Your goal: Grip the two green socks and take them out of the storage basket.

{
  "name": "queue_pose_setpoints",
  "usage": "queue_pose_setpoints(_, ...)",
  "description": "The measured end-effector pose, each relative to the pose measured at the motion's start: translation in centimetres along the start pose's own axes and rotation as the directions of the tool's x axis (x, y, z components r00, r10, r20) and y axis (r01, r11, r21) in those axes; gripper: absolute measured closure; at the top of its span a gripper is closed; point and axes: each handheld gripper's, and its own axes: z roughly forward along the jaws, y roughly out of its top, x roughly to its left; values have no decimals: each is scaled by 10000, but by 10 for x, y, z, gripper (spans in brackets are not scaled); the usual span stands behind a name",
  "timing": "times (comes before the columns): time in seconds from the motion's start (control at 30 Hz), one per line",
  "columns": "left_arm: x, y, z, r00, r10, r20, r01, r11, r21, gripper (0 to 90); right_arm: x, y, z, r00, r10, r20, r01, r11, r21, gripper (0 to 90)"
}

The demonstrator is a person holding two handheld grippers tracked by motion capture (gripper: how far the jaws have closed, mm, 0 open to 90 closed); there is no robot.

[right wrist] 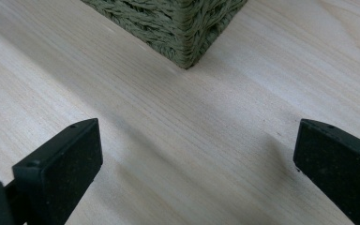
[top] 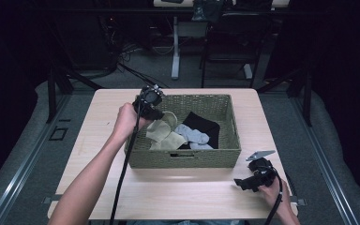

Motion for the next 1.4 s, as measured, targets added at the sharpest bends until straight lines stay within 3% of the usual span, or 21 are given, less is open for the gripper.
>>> queue_pose_setpoints(0.57, 4, 16, -26, 9995, 65, -296, -74, 9995, -305, 872, -1, 0, -1, 10000, -25, 35, 25, 10000, 39, 8)
queue_pose_setpoints(0.9, 16, 20, -48, 9982, -142, -576, 111, 9985, -533, 872, 0, 0, -1, 10000, -36, 37, 36, 10000, 33, 8)
queue_pose_setpoints(1.17, 31, 16, -69, 9953, -409, -883, 344, 9967, -742, 872, -1, 0, -1, 10000, -57, 49, 57, 9999, 86, 8)
queue_pose_setpoints(1.4, 45, 3, -88, 9907, -860, -1057, 750, 9917, -1043, 872, -1, 0, -1, 10000, -43, 32, 42, 10000, 87, 8)
